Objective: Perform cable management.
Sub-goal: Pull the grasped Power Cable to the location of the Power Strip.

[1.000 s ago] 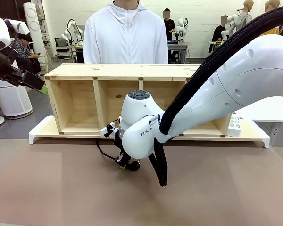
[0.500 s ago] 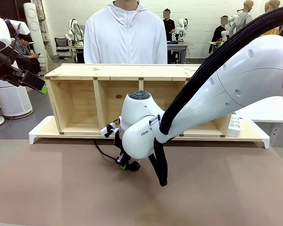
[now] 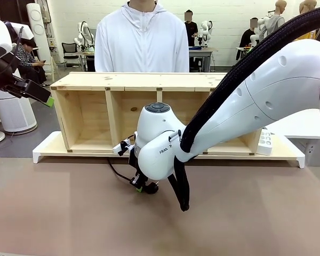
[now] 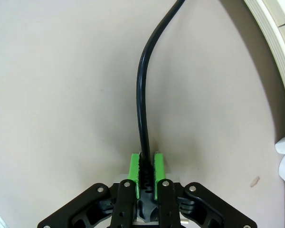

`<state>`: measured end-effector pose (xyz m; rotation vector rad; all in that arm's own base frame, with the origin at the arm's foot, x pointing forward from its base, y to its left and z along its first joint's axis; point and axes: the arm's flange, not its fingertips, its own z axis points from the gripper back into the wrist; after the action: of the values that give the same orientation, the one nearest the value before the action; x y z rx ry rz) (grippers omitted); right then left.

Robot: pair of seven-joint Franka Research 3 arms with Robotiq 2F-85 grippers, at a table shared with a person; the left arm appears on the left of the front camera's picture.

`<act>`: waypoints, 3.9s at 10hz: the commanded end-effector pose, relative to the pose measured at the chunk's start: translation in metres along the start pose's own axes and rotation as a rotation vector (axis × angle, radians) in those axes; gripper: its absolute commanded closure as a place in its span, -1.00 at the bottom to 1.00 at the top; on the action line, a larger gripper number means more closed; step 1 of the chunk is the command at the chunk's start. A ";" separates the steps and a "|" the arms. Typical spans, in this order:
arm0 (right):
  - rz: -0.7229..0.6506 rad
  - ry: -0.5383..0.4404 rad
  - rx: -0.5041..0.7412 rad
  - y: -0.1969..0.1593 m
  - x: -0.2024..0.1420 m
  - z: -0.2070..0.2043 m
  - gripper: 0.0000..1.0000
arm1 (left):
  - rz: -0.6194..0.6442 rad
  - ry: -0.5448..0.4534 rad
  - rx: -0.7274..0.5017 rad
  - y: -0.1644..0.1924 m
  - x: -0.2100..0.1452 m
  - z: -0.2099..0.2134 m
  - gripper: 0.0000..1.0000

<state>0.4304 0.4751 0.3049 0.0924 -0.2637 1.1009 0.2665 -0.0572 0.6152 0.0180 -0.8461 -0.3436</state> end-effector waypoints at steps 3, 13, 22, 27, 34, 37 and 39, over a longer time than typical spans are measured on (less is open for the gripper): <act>-0.009 -0.003 -0.041 0.028 -0.026 0.028 0.71 | 0.004 0.000 0.000 0.001 0.000 0.000 -1.00; -0.259 -0.200 -0.241 0.106 -0.184 0.123 0.71 | 0.004 0.000 0.000 0.001 0.000 0.000 -1.00; -0.406 -0.259 -0.213 0.066 -0.218 0.170 0.71 | 0.004 0.000 0.000 0.001 0.000 0.000 -1.00; -0.711 -0.365 -0.236 0.009 -0.348 0.243 0.71 | 0.004 0.000 0.000 0.001 0.000 0.000 -1.00; -0.967 -0.381 -0.290 -0.075 -0.441 0.289 0.71 | 0.004 0.000 0.000 0.001 0.000 0.000 -1.00; -0.964 -0.450 -0.377 -0.116 -0.433 0.294 0.71 | 0.004 0.000 0.000 0.001 0.000 0.000 -1.00; -0.969 -0.512 -0.467 -0.148 -0.416 0.296 0.71 | 0.004 0.000 0.000 0.001 0.000 0.000 -1.00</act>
<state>0.3645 -0.0204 0.5595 0.1017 -0.7463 0.0270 0.2665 -0.0570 0.6152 0.0178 -0.8461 -0.3432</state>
